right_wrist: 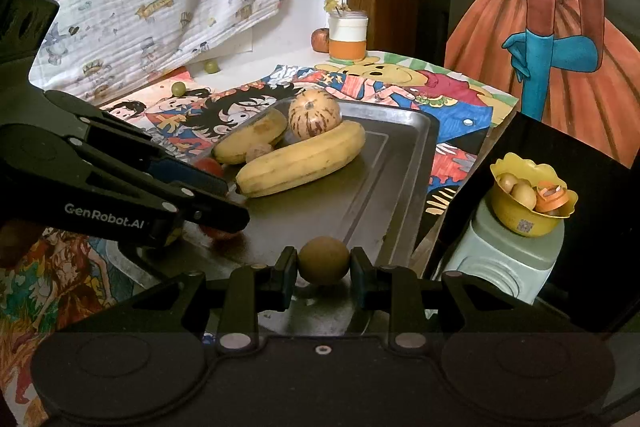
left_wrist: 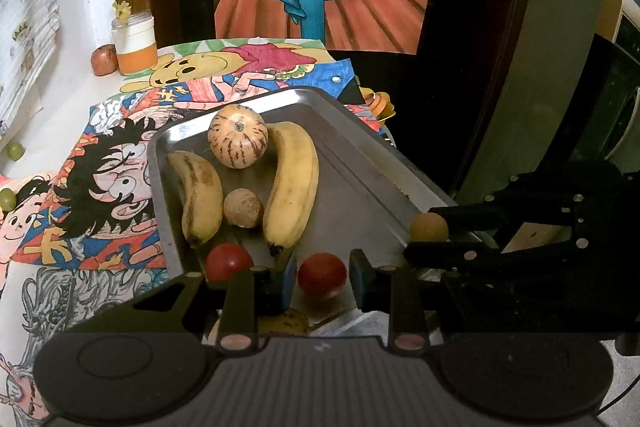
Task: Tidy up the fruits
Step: 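Open the left tool to drop the tomato while the right tool releases the brown fruit onto the tray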
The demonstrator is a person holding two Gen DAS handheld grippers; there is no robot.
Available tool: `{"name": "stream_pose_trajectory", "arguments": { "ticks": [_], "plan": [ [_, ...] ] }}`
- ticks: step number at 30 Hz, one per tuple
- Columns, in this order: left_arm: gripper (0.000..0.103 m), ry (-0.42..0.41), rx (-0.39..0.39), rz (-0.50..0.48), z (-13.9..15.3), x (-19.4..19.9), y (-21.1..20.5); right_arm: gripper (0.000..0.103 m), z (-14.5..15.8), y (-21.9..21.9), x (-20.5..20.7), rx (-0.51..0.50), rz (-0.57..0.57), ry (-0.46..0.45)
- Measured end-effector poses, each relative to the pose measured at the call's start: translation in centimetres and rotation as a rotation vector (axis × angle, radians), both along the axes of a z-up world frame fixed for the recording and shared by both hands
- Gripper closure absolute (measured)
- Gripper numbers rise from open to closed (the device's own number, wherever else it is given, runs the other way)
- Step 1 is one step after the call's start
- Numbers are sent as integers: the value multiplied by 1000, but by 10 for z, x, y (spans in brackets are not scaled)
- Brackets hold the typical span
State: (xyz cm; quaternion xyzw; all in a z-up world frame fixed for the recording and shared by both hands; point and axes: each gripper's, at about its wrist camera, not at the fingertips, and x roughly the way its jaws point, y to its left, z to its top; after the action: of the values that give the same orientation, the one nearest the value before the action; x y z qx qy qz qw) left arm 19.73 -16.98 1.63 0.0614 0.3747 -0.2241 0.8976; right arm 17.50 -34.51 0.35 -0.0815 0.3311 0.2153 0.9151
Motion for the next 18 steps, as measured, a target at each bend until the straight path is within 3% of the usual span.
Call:
{"name": "stream_pose_trajectory", "arguments": {
  "ticks": [13, 18],
  "plan": [
    [70, 7, -10, 3, 0, 0, 1, 69, 0, -1, -2, -1, -20, 1],
    [58, -2, -24, 9, 6, -3, 4, 62, 4, -3, -7, 4, -31, -5]
  ]
}}
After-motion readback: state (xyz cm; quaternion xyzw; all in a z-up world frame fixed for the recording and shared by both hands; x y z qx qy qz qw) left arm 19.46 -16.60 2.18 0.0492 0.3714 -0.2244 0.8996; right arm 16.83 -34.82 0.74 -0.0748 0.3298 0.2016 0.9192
